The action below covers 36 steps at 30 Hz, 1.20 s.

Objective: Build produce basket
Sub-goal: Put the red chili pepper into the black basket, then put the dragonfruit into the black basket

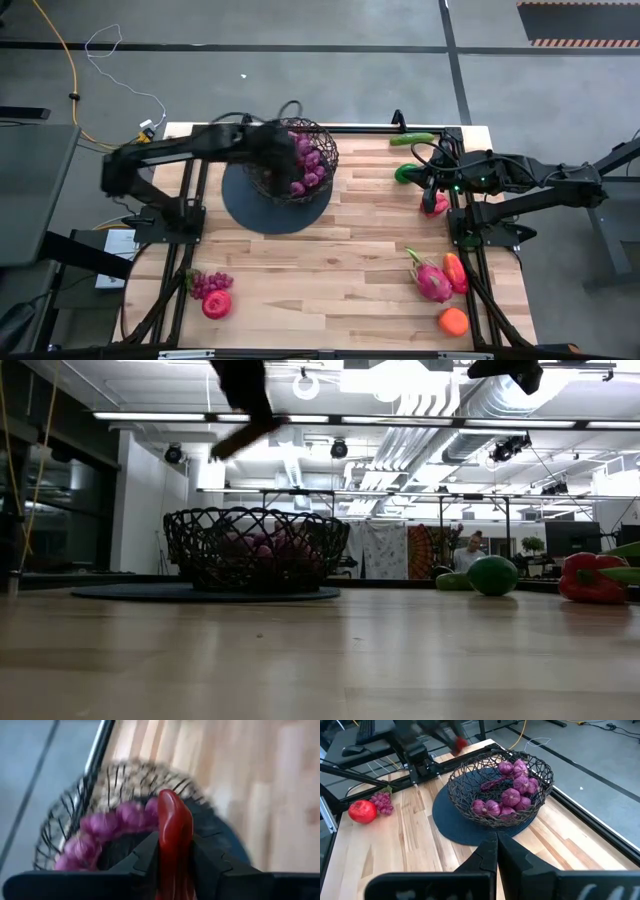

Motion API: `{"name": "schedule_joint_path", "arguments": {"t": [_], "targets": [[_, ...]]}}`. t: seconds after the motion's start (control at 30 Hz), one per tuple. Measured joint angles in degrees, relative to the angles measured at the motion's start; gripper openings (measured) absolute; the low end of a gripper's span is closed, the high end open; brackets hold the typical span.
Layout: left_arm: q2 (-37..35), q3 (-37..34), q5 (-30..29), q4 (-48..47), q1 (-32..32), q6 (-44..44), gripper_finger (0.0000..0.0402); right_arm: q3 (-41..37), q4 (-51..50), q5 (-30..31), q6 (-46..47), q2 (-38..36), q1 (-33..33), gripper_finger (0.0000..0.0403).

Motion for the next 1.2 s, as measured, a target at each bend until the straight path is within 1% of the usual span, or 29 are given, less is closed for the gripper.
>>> {"name": "schedule_joint_path", "arguments": {"t": [0.13,0.27,0.5,0.57,0.73,0.87,1.03,1.2], "targets": [[7.4,-1.1,-2.7,-0.4,4.6,-6.4,0.009,0.0,0.0,0.0,0.0,0.0,0.0,0.0],[13.3,-1.6,-0.6,-0.4,8.9,-14.6,0.0087,0.0,0.0,0.0,0.0,0.0,0.0,0.0],[19.8,-1.6,0.1,1.7,13.8,-23.5,0.0079,0.0,0.0,0.0,-0.1,0.0,0.0,0.0],[20.5,-1.6,-0.1,0.3,14.7,-24.5,0.008,0.0,0.0,0.0,-0.1,0.0,0.0,0.0],[20.7,-1.6,-4.5,0.1,15.3,-25.3,0.0081,0.0,0.0,0.0,-0.2,0.0,0.0,0.0],[20.7,-1.6,-5.9,0.4,15.6,-26.1,0.0088,0.0,0.0,0.0,-0.2,0.0,0.0,0.0],[20.7,-1.6,-7.3,0.5,16.2,-29.1,0.012,0.0,0.0,0.0,-0.2,0.0,0.0,0.0],[20.7,-1.6,-7.5,0.5,16.5,-30.0,0.0167,0.0,0.0,0.0,-0.2,0.0,0.0,0.0]]}}
